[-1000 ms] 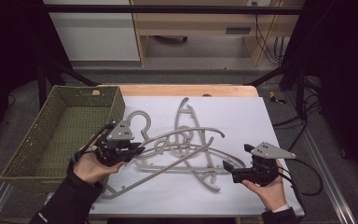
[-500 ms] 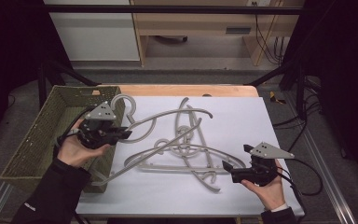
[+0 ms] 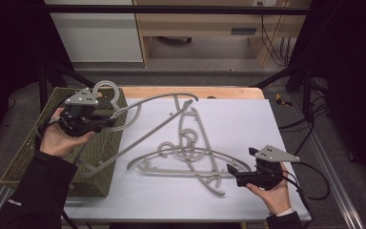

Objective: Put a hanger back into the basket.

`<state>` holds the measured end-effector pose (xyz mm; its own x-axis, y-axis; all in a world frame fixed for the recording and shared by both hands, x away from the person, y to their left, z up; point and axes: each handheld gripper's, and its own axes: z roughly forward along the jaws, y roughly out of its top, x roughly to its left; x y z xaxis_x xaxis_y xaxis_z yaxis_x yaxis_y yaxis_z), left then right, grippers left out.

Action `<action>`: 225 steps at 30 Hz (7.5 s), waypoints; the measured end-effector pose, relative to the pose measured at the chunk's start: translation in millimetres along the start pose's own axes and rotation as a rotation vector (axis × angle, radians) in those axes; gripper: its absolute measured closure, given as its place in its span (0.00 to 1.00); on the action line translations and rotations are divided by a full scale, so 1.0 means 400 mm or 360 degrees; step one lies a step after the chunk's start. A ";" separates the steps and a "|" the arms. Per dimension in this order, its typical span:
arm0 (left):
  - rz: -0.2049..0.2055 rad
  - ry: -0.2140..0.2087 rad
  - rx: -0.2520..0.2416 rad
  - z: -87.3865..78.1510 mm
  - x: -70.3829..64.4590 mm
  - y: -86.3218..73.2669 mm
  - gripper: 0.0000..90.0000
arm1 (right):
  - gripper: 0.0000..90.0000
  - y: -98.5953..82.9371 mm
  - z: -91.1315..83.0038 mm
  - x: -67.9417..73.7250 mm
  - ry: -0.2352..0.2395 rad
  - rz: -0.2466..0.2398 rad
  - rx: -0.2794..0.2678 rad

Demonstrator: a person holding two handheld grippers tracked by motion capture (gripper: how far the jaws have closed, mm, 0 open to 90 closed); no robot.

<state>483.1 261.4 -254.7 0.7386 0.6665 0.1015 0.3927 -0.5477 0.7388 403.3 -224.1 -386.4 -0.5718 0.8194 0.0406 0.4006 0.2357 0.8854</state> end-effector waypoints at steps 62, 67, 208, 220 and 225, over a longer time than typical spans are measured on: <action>-0.0283 0.0500 0.0188 -0.071 0.341 -0.273 0.92 | 0.06 -0.009 0.024 0.001 -0.0024 -0.0012 0.0052; -0.0282 0.0539 0.0242 -0.057 0.347 -0.292 0.92 | 0.05 -0.010 0.027 0.003 -0.0022 -0.0011 0.0067; 0.0122 -0.0430 0.0329 0.661 -0.190 -0.036 0.73 | 0.08 0.009 0.012 0.014 0.0043 -0.0062 0.0016; 0.0169 -0.0421 0.0528 0.647 -0.204 -0.044 0.89 | 0.08 0.009 0.012 0.014 0.0042 -0.0064 0.0019; 0.0161 -0.0392 0.0575 0.635 -0.209 -0.047 0.91 | 0.08 0.009 0.012 0.014 0.0041 -0.0068 0.0014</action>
<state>553.0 87.3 -446.2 0.8745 0.4840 -0.0324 0.4454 -0.7747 0.4489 404.8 -216.2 -385.3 -0.6067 0.7948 0.0147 0.3814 0.2749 0.8826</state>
